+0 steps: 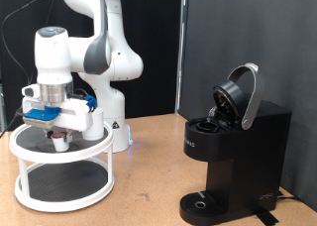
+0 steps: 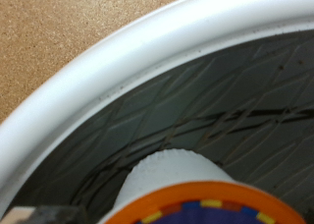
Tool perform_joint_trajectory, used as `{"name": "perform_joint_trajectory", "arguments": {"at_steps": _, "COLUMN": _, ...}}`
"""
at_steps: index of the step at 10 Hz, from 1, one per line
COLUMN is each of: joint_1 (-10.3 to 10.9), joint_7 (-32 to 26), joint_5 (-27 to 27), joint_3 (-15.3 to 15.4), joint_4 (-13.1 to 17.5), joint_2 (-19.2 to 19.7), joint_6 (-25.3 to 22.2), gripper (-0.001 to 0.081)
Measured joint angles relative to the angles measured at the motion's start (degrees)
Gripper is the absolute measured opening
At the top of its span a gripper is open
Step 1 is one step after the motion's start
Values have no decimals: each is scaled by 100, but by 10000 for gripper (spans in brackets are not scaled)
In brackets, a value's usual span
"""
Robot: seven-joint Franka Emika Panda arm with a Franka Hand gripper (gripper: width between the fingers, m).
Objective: Make a cup of coffee with the keurig machine
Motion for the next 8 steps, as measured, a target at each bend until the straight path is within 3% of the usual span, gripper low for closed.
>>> {"name": "perform_joint_trajectory", "arguments": {"at_steps": 3, "joint_1": 4, "joint_7": -53, "joint_5": 220, "joint_3": 0, "joint_4": 113, "joint_2": 20, "joint_6": -66, "gripper": 462}}
{"name": "perform_joint_trajectory", "arguments": {"at_steps": 8, "joint_1": 0, "joint_7": -369, "joint_5": 531, "joint_3": -2, "joint_4": 577, "joint_2": -228, "joint_6": -878, "gripper": 462}}
